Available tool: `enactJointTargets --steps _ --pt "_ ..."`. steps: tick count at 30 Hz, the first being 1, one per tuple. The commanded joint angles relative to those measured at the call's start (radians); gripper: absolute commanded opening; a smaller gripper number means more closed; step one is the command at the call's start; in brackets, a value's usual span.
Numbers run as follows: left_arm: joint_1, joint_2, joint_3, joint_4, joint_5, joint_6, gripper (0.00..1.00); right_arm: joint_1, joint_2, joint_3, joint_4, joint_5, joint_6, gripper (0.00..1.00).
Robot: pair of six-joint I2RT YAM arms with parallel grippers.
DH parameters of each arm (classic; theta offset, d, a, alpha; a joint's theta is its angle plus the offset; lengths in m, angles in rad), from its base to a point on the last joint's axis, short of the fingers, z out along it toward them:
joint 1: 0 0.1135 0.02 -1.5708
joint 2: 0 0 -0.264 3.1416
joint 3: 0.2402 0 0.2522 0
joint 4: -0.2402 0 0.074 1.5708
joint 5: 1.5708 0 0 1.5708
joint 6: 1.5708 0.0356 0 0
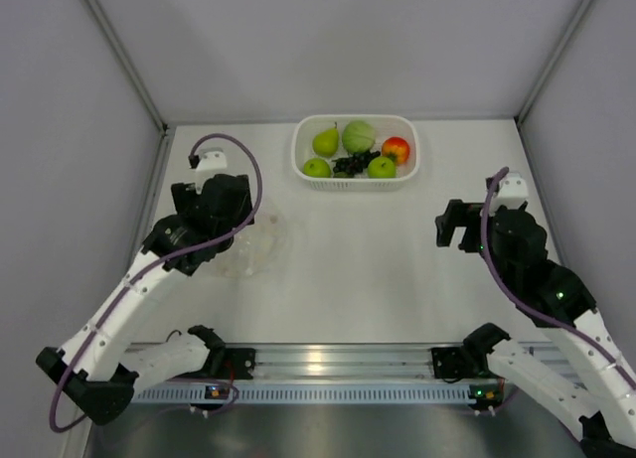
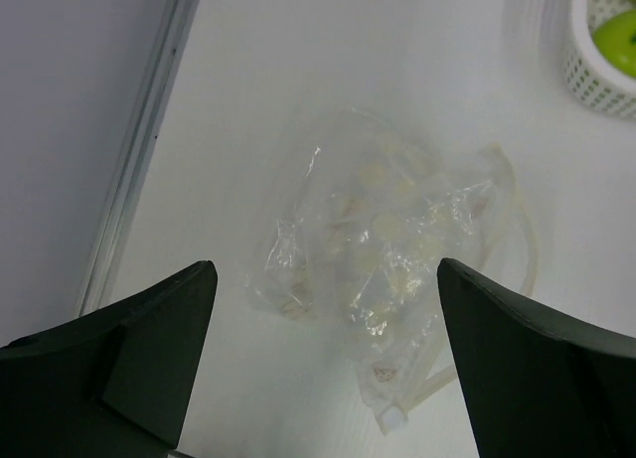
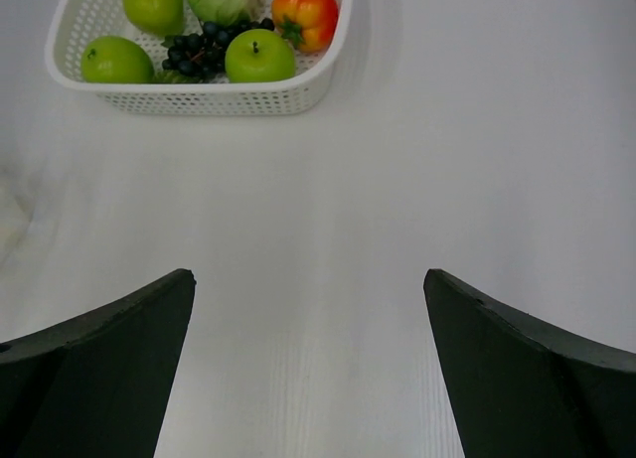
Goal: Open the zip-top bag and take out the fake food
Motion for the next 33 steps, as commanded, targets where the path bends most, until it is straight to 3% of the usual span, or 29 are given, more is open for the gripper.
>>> enactJointTargets --steps 1,5,10,17,33 --pt "0.002 -0.117 0.015 -0.010 -0.082 -0.064 0.98 -0.006 -0.057 0.055 -0.039 0.098 -0.045 0.99" --pt "0.002 -0.278 -0.019 -0.007 -0.085 -0.049 0.98 -0.006 -0.111 0.076 -0.069 0.134 -0.078 0.99" --pt "0.001 -0.366 -0.074 0.008 -0.059 0.063 0.98 -0.004 -0.126 0.110 -0.111 0.154 -0.104 0.99" --pt "0.002 -0.501 -0.259 0.188 0.079 0.114 0.98 -0.006 -0.166 0.084 -0.111 0.167 -0.139 0.99" --pt "0.189 -0.501 -0.341 0.280 0.283 0.134 0.98 -0.006 -0.175 0.038 -0.089 0.138 -0.128 0.99"
